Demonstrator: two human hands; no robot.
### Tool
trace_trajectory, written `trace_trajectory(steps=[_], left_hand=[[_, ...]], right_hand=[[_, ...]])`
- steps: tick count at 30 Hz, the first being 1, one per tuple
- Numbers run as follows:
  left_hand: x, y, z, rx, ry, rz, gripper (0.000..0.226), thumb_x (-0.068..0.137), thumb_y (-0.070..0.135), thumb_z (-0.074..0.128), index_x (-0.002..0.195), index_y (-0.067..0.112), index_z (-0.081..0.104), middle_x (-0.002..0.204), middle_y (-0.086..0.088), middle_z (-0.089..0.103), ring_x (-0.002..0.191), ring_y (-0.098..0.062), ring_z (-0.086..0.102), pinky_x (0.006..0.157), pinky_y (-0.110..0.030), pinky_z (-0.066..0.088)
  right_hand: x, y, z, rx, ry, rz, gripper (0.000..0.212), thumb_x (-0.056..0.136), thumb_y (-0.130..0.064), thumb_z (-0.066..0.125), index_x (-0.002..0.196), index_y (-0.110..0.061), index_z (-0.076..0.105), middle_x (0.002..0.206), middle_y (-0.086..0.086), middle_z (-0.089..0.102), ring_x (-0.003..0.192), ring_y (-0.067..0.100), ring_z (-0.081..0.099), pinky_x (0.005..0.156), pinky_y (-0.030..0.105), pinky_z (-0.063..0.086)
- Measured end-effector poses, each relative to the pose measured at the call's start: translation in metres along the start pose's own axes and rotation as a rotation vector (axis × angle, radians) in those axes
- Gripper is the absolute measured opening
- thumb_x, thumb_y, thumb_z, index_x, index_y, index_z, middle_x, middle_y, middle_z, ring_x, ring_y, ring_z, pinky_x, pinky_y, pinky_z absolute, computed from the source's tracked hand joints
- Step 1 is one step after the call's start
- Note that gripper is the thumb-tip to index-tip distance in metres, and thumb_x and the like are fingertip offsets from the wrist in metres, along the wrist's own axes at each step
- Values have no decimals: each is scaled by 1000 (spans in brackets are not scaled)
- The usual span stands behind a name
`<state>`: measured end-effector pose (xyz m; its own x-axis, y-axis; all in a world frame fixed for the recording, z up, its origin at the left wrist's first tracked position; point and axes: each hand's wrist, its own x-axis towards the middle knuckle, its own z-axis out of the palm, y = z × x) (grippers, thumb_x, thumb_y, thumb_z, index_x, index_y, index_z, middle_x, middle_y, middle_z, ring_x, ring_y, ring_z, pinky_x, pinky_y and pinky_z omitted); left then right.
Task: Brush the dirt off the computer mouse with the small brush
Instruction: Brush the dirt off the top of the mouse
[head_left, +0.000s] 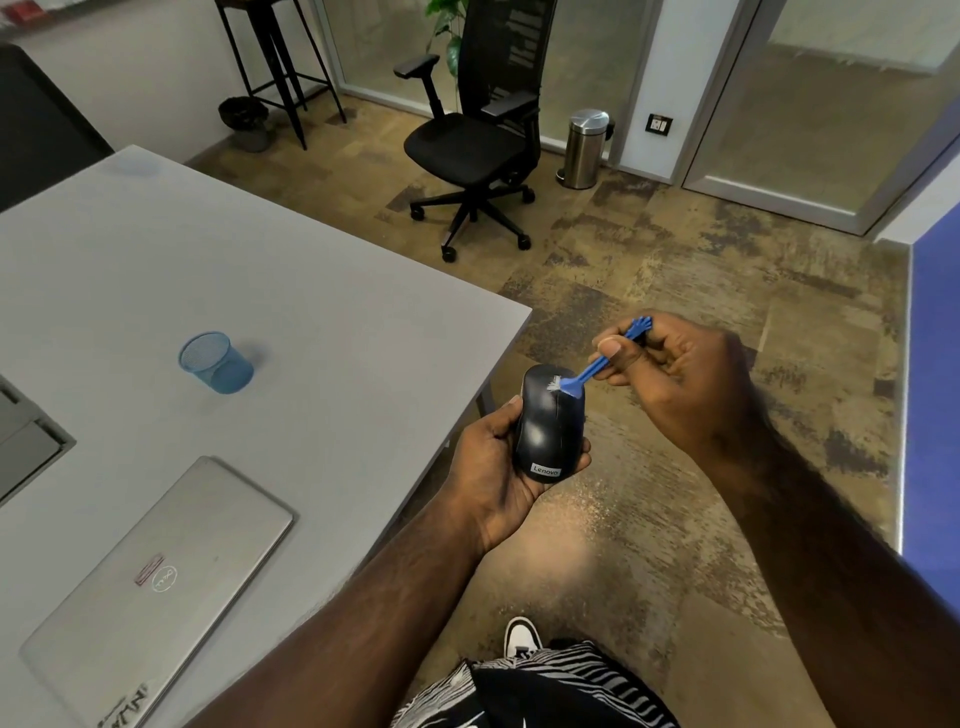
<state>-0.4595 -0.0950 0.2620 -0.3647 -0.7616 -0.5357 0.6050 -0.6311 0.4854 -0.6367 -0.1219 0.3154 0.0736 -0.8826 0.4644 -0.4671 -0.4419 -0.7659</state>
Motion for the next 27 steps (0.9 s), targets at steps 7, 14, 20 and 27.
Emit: trace_trajectory(steps=[7, 14, 20, 27], left_hand=[[4, 3, -1, -8, -12, -1, 44, 97, 32, 43, 118, 0, 64, 109, -25, 68, 90, -39, 64, 81, -45, 57], [4, 1, -4, -32, -46, 6, 49, 99, 34, 39, 111, -2, 70, 111, -25, 67, 87, -37, 67, 78, -44, 59], [3, 0, -6, -66, -76, -2, 52, 100, 34, 33, 113, -3, 68, 112, -26, 66, 87, -37, 67, 79, -44, 59], [2, 1, -5, -98, -48, -5, 51, 99, 34, 34, 119, -6, 59, 103, -33, 66, 82, -40, 68, 72, -44, 60]], right_hand=[[2, 2, -2, 26, 3, 18, 16, 94, -28, 63, 106, -20, 70, 85, -19, 71, 76, -6, 73, 65, 11, 57], [3, 4, -8, 42, -5, 43, 14, 93, -30, 61, 103, -26, 70, 86, -11, 74, 77, 2, 75, 67, 20, 60], [2, 7, -11, 16, 60, 70, 12, 96, -25, 62, 104, -21, 70, 83, -6, 74, 74, 8, 76, 67, 36, 64], [-5, 5, -10, 147, -36, 37, 10, 91, -32, 61, 91, -35, 70, 84, -8, 76, 73, 7, 76, 63, 27, 63]])
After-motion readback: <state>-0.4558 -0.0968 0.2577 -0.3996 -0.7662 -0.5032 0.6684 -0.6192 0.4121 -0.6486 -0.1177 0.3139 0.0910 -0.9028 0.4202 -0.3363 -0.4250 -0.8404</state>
